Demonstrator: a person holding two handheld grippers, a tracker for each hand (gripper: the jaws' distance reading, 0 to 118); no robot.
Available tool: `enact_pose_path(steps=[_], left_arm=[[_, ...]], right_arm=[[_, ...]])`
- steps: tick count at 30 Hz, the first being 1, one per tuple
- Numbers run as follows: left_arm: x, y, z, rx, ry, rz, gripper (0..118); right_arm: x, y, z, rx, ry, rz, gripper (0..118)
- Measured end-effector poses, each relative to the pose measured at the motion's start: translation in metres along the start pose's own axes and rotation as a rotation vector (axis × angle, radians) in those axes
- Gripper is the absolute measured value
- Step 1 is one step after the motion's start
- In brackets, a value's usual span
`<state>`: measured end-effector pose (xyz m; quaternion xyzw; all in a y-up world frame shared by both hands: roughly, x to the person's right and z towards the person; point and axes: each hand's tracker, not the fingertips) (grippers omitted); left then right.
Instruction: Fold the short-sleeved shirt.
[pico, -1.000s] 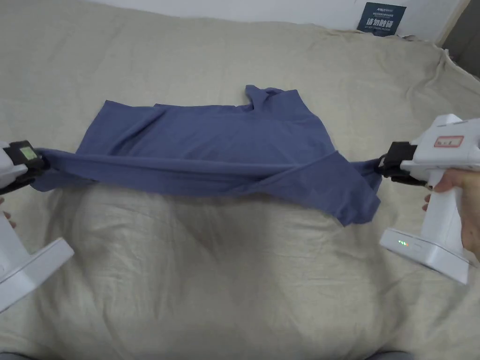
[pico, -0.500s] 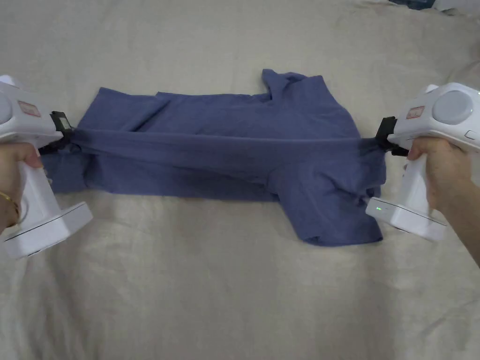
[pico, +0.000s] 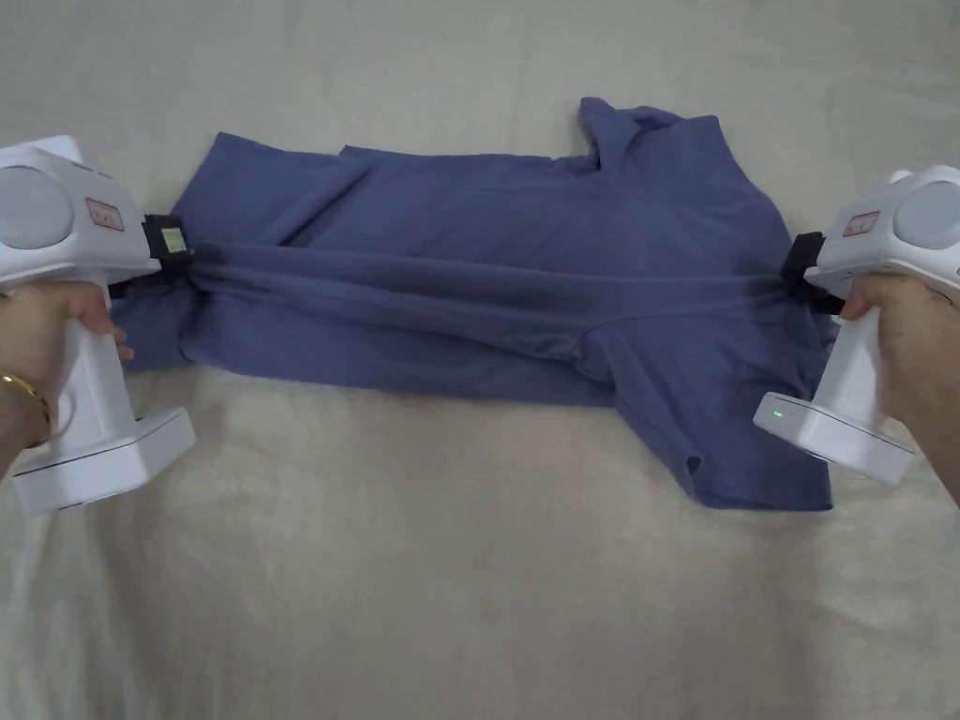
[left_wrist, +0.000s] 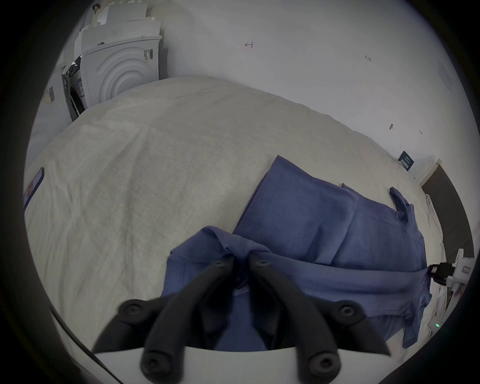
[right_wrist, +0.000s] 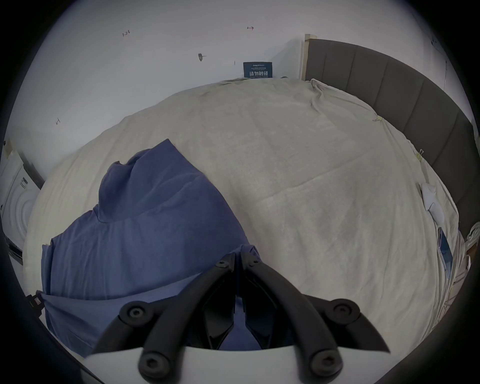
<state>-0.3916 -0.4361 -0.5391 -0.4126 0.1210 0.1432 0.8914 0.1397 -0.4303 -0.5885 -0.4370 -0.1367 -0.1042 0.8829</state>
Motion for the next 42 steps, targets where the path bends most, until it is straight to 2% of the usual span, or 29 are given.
enact_pose_path(steps=[1, 2, 3, 4, 5, 8, 13, 15, 22, 24, 27, 29, 33, 36, 37, 39, 41, 42], left_arm=[[-0.003, 0.003, 0.004, 0.01, 0.017, -0.011, 50], [-0.005, 0.005, 0.009, 0.023, 0.021, -0.018, 83], [-0.008, 0.007, 0.017, 0.046, 0.018, -0.02, 103], [-0.012, 0.01, 0.027, 0.085, 0.01, -0.013, 114], [-0.015, 0.013, 0.035, 0.113, 0.004, -0.006, 118], [-0.023, 0.017, 0.068, 0.157, -0.012, -0.013, 118], [-0.023, -0.008, 0.124, 0.243, 0.066, -0.229, 118], [-0.023, -0.024, 0.137, 0.259, 0.075, -0.27, 118], [-0.016, -0.092, 0.186, 0.397, 0.02, -0.259, 117], [-0.012, -0.107, 0.198, 0.433, 0.0, -0.26, 114], [-0.006, -0.13, 0.217, 0.498, -0.039, -0.265, 100], [-0.003, -0.141, 0.226, 0.525, -0.052, -0.274, 98], [-0.002, -0.161, 0.238, 0.549, -0.1, -0.293, 70], [-0.001, -0.173, 0.245, 0.556, -0.112, -0.301, 33], [-0.002, -0.175, 0.247, 0.563, -0.128, -0.295, 24], [-0.003, -0.181, 0.253, 0.569, -0.155, -0.28, 12], [-0.002, -0.184, 0.258, 0.571, -0.175, -0.275, 0], [-0.002, -0.187, 0.26, 0.579, -0.178, -0.276, 0]], right_arm=[[0.002, 0.001, 0.006, 0.0, 0.001, -0.007, 19], [0.005, 0.002, 0.011, 0.002, 0.007, -0.011, 50], [0.009, 0.005, 0.02, 0.009, 0.018, -0.012, 74], [0.012, 0.007, 0.031, 0.028, 0.026, -0.01, 90], [0.015, 0.009, 0.043, 0.064, 0.037, -0.004, 94], [0.026, 0.015, 0.084, 0.136, 0.07, 0.011, 94], [0.05, -0.005, 0.157, 0.269, 0.138, 0.064, 94], [0.057, -0.021, 0.177, 0.304, 0.142, 0.085, 94], [0.076, -0.1, 0.224, 0.432, 0.167, 0.128, 94], [0.077, -0.122, 0.234, 0.484, 0.164, 0.142, 94], [0.079, -0.152, 0.251, 0.557, 0.168, 0.152, 94], [0.079, -0.17, 0.261, 0.593, 0.176, 0.153, 94], [0.072, -0.201, 0.287, 0.638, 0.205, 0.186, 94], [0.07, -0.217, 0.296, 0.663, 0.211, 0.214, 91], [0.07, -0.221, 0.299, 0.663, 0.22, 0.213, 86], [0.069, -0.227, 0.304, 0.664, 0.237, 0.213, 64], [0.067, -0.232, 0.306, 0.67, 0.236, 0.215, 33], [0.067, -0.234, 0.307, 0.671, 0.232, 0.215, 19]])
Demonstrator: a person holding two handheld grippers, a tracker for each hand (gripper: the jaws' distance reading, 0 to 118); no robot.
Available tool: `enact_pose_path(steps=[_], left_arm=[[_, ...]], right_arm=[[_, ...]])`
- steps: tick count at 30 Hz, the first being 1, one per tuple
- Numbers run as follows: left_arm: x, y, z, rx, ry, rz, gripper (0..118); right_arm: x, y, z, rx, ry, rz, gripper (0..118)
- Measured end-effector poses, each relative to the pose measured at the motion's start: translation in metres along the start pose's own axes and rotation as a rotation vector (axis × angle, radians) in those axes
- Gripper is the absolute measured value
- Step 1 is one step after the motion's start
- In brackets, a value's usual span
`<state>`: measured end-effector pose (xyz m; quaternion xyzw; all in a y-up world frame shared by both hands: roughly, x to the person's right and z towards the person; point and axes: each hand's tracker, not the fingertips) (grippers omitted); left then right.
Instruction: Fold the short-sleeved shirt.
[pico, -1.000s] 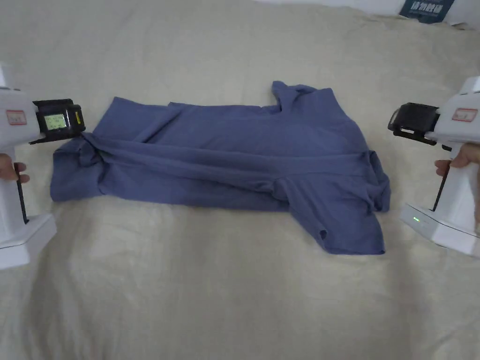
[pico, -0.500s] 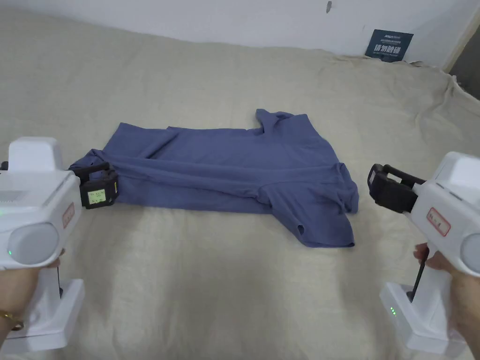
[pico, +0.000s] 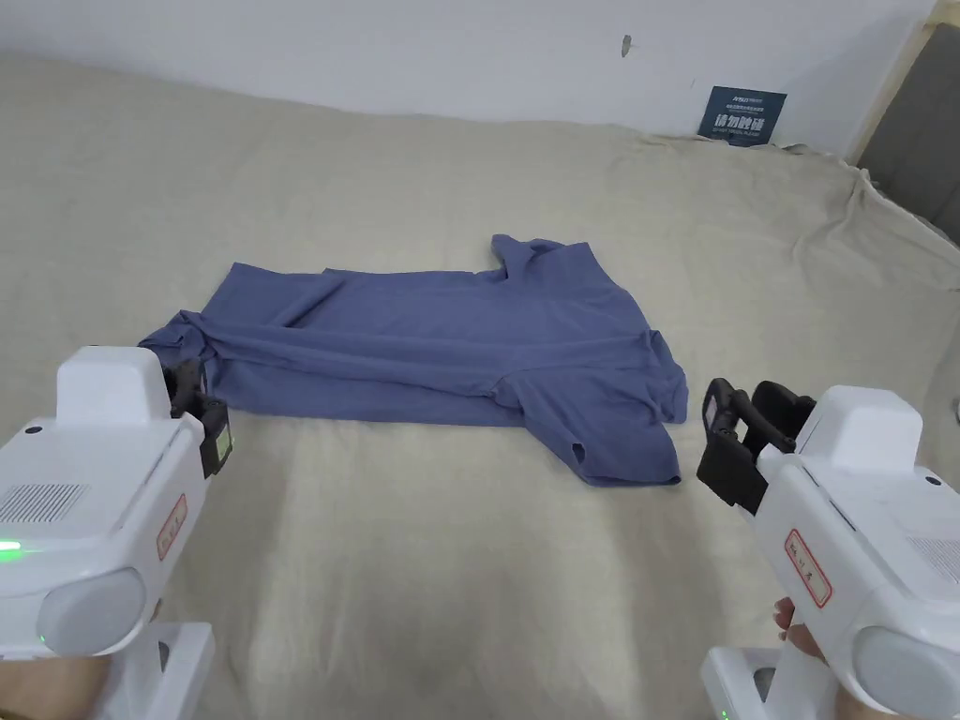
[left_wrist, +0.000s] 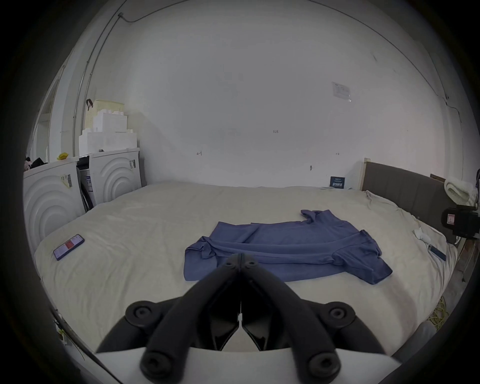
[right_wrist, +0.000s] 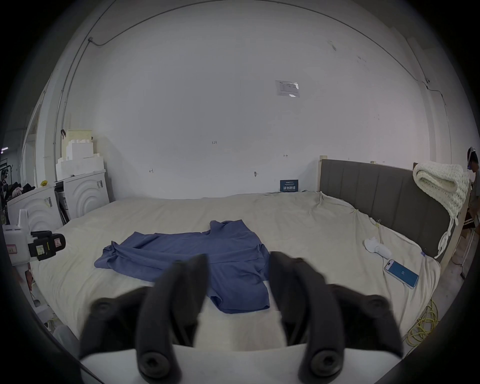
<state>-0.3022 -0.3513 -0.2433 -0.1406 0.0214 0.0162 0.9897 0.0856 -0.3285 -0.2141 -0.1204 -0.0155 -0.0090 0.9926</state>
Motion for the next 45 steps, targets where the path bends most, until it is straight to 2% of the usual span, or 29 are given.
enact_pose_path(steps=[1, 3, 24, 33, 34, 36, 37, 38, 39, 41, 42, 45], left_arm=[[0.0, 0.0, 0.003, 0.0, 0.0, -0.006, 0], [0.001, 0.0, 0.004, -0.008, -0.015, -0.005, 0], [-0.001, 0.001, -0.003, -0.044, -0.047, 0.041, 0], [-0.03, 0.022, -0.064, -0.229, -0.057, 0.135, 0], [-0.036, 0.026, -0.076, -0.248, -0.06, 0.159, 3], [-0.046, 0.034, -0.1, -0.302, -0.052, 0.177, 19], [-0.05, 0.038, -0.112, -0.324, -0.031, 0.184, 33], [-0.054, 0.042, -0.123, -0.336, -0.031, 0.184, 59], [-0.057, 0.045, -0.134, -0.363, -0.029, 0.185, 76], [-0.063, 0.049, -0.159, -0.435, -0.017, 0.18, 106], [-0.065, 0.05, -0.171, -0.461, -0.01, 0.175, 111], [-0.072, 0.049, -0.203, -0.527, 0.037, 0.151, 112]], right_arm=[[-0.002, 0.0, 0.002, 0.0, 0.0, -0.002, 7], [-0.005, -0.001, 0.006, 0.003, -0.012, -0.017, 1], [-0.012, 0.0, 0.006, -0.031, -0.001, -0.001, 0], [-0.018, 0.003, -0.005, -0.043, 0.009, 0.007, 0], [-0.018, 0.003, -0.008, -0.044, 0.01, 0.008, 0], [-0.02, 0.003, -0.012, -0.048, 0.009, 0.011, 0], [-0.021, 0.003, -0.014, -0.052, 0.01, 0.011, 0], [-0.021, 0.003, -0.017, -0.056, 0.011, 0.011, 0], [-0.022, 0.002, -0.019, -0.059, 0.01, 0.012, 0], [-0.024, 0.002, -0.025, -0.069, 0.01, 0.013, 0], [-0.024, 0.001, -0.029, -0.074, 0.009, 0.013, 0], [-0.026, -0.001, -0.039, -0.088, 0.006, 0.009, 0]])
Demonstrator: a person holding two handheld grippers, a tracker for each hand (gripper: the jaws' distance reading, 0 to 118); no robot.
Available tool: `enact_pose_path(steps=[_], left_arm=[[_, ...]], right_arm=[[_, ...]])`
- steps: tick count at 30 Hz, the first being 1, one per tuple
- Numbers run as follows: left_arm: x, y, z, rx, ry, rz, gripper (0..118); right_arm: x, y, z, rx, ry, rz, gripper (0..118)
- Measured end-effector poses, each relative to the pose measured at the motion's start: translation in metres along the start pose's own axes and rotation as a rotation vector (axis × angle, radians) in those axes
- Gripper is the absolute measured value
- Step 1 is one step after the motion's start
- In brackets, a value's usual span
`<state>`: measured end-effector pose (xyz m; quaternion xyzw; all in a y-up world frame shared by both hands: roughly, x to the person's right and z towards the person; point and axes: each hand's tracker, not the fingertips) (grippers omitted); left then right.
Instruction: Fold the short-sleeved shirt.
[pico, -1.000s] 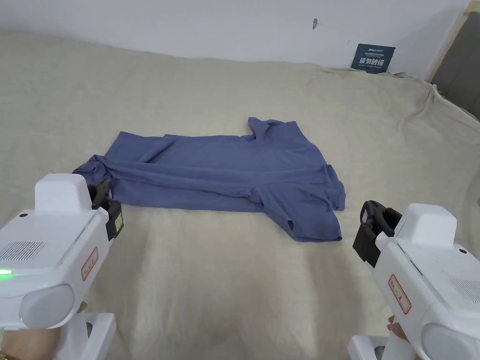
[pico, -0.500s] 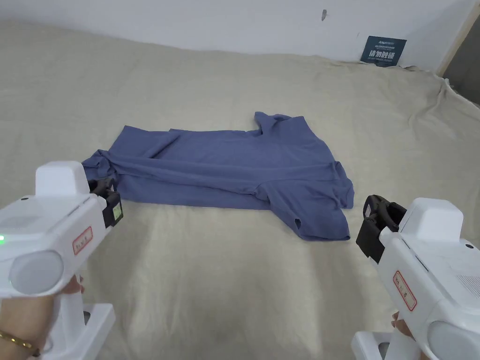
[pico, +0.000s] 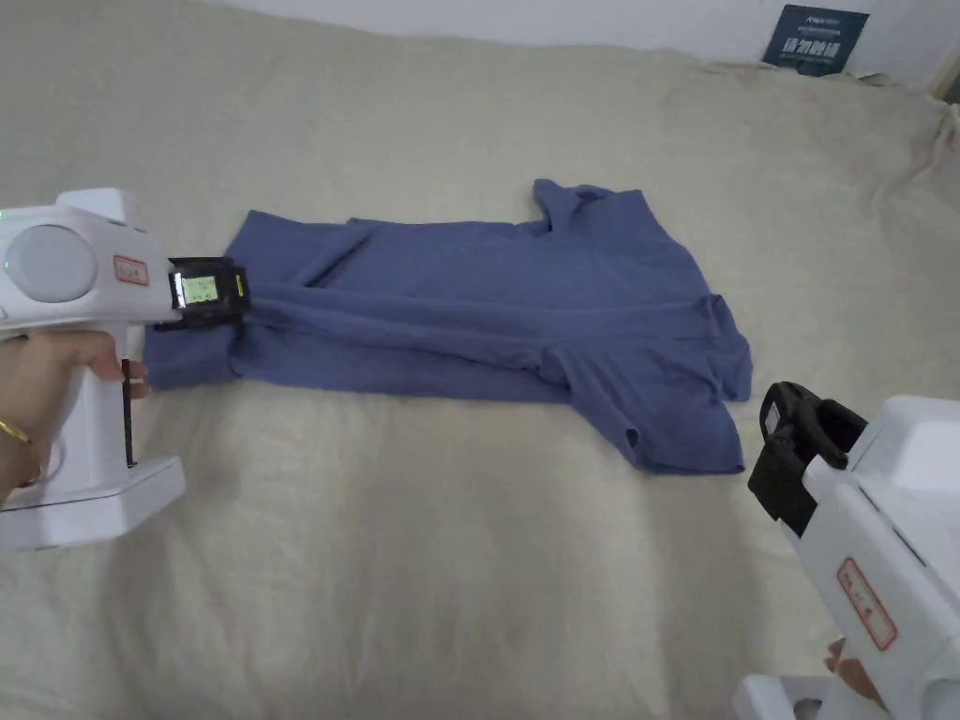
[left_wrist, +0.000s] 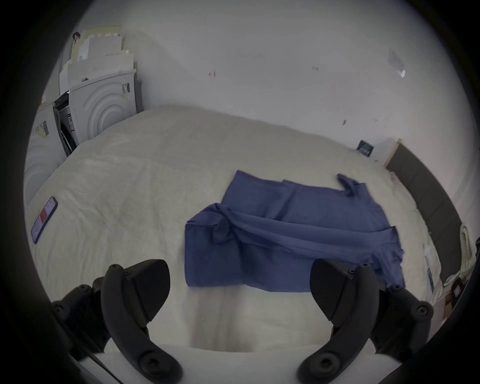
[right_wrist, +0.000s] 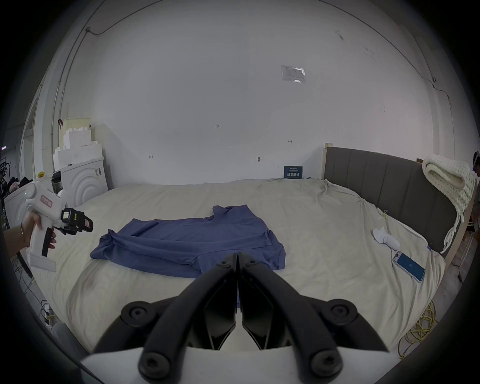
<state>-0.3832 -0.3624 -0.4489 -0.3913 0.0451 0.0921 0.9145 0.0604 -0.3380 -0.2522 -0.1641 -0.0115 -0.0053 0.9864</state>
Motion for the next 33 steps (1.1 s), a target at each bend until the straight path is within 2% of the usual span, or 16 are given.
enact_pose_path(steps=[3, 10, 12, 13, 15, 16, 17, 18, 20, 22, 26, 30, 33], left_arm=[[-0.007, 0.011, -0.032, -0.086, 0.054, 0.024, 112], [-0.019, 0.016, -0.091, -0.294, 0.135, -0.031, 112], [-0.023, 0.014, -0.099, -0.336, 0.148, -0.024, 106], [-0.024, 0.013, -0.102, -0.343, 0.148, -0.015, 101], [-0.028, 0.007, -0.102, -0.369, 0.114, 0.025, 72], [-0.029, 0.004, -0.103, -0.384, 0.097, 0.046, 54], [-0.029, 0.002, -0.102, -0.384, 0.073, 0.068, 42], [-0.026, -0.001, -0.098, -0.363, 0.109, 0.054, 34], [-0.023, -0.002, -0.095, -0.353, 0.098, 0.013, 7], [-0.019, 0.0, -0.091, -0.356, 0.076, 0.026, 4], [-0.01, 0.001, -0.079, -0.306, 0.09, -0.042, 3], [-0.01, 0.003, -0.047, -0.141, 0.059, -0.008, 3], [-0.009, 0.0, -0.03, -0.083, 0.036, 0.001, 3]], right_arm=[[-0.001, -0.002, -0.01, -0.019, -0.004, 0.001, 0], [0.002, -0.01, -0.031, -0.061, -0.017, -0.001, 0], [0.004, -0.011, -0.034, -0.068, -0.021, -0.003, 0], [0.006, -0.013, -0.036, -0.072, -0.022, -0.003, 0], [0.007, -0.014, -0.039, -0.078, -0.025, -0.003, 0], [0.007, -0.015, -0.04, -0.079, -0.025, -0.003, 0], [0.006, -0.015, -0.039, -0.08, -0.026, -0.005, 0], [0.006, -0.015, -0.04, -0.081, -0.025, -0.006, 0], [0.006, -0.015, -0.04, -0.08, -0.026, -0.003, 0], [0.007, -0.016, -0.04, -0.08, -0.024, -0.002, 0], [0.007, -0.013, -0.037, -0.078, -0.022, -0.004, 0], [0.015, -0.002, -0.04, -0.088, -0.019, -0.01, 0], [0.023, 0.017, -0.051, -0.1, -0.014, -0.028, 0]])
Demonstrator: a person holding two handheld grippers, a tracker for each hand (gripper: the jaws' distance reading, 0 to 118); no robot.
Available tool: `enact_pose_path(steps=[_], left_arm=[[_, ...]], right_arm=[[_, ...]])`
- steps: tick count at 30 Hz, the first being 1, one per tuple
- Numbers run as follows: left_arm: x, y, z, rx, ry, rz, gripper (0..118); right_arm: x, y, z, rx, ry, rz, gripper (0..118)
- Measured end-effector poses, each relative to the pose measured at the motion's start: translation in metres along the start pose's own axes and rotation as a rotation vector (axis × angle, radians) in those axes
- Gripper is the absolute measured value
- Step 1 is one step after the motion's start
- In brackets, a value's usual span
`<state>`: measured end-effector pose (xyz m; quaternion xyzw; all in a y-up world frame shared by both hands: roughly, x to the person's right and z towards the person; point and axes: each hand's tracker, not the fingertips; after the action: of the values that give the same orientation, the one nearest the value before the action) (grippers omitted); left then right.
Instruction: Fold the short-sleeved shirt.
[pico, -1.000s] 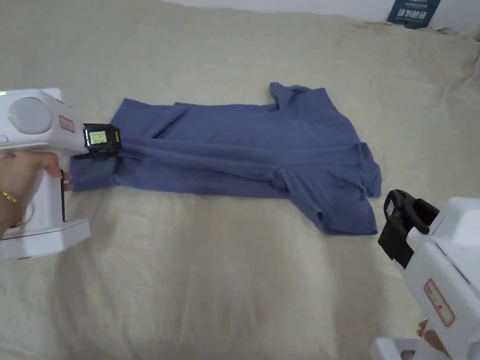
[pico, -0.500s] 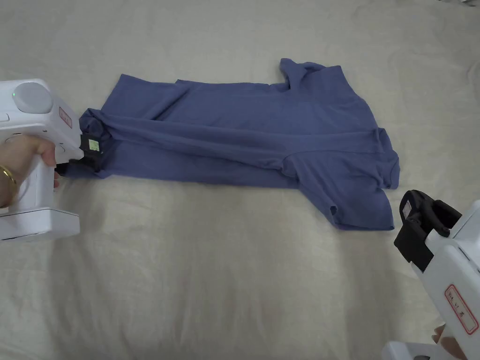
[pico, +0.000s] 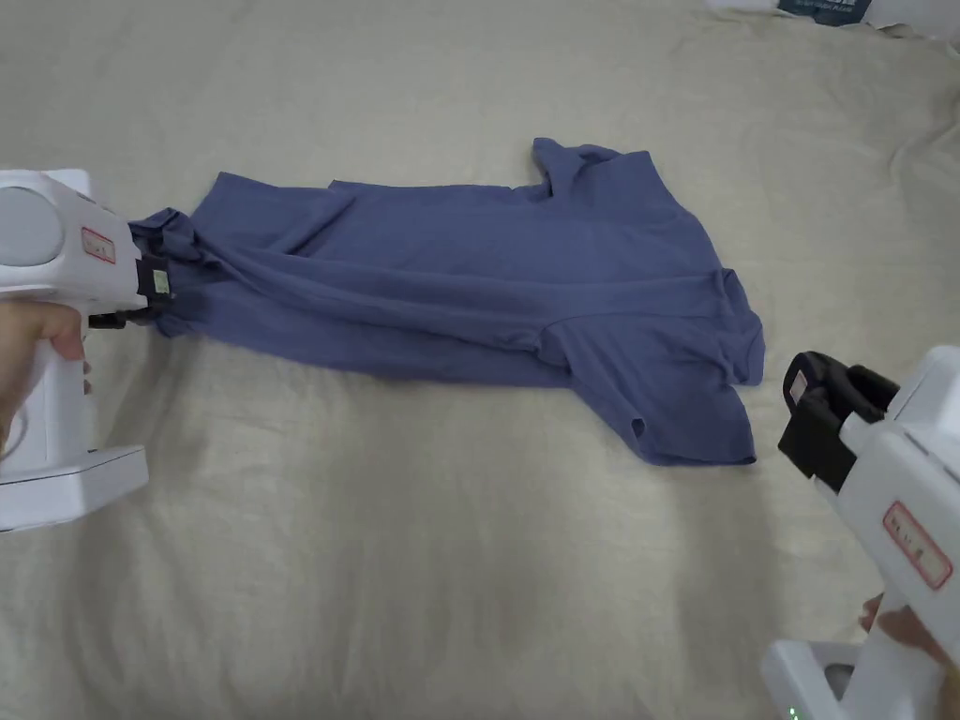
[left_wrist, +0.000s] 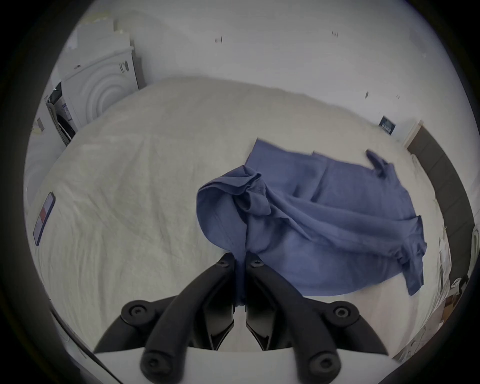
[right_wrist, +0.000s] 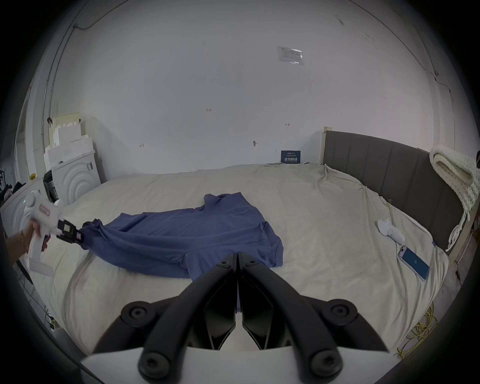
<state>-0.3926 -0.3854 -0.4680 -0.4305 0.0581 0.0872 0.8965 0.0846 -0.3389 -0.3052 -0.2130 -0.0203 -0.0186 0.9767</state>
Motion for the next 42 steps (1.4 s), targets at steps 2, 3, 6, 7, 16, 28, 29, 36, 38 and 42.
enact_pose_path(steps=[2, 3, 6, 7, 16, 28, 29, 36, 38, 42], left_arm=[[0.001, -0.004, 0.009, 0.033, -0.009, 0.015, 3], [0.001, -0.006, 0.013, 0.048, -0.018, 0.025, 3], [-0.002, -0.01, 0.016, 0.067, -0.033, 0.065, 3], [-0.003, -0.011, 0.016, 0.068, -0.039, 0.074, 3], [0.001, -0.02, 0.012, 0.053, -0.026, 0.097, 3], [0.001, -0.024, -0.002, 0.027, -0.004, 0.119, 3], [0.0, -0.025, -0.003, 0.024, -0.002, 0.121, 3], [-0.006, -0.025, -0.005, 0.01, 0.001, 0.15, 3], [-0.01, -0.023, -0.001, 0.012, -0.006, 0.165, 3], [-0.013, -0.02, 0.02, 0.028, -0.023, 0.175, 3]], right_arm=[[0.008, 0.018, -0.015, -0.024, 0.008, -0.011, 0], [0.013, 0.028, -0.025, -0.048, 0.016, -0.024, 0], [0.032, 0.053, -0.067, -0.143, 0.028, -0.075, 1], [0.037, 0.059, -0.081, -0.173, 0.028, -0.086, 3], [0.065, 0.068, -0.215, -0.597, -0.047, -0.035, 98], [0.071, 0.01, -0.266, -0.709, -0.086, -0.122, 46], [0.071, 0.008, -0.266, -0.712, -0.068, -0.14, 46], [0.069, 0.02, -0.249, -0.706, -0.038, -0.206, 5], [0.073, 0.031, -0.236, -0.672, -0.005, -0.241, 5], [0.082, 0.06, -0.194, -0.605, 0.073, -0.235, 5]])
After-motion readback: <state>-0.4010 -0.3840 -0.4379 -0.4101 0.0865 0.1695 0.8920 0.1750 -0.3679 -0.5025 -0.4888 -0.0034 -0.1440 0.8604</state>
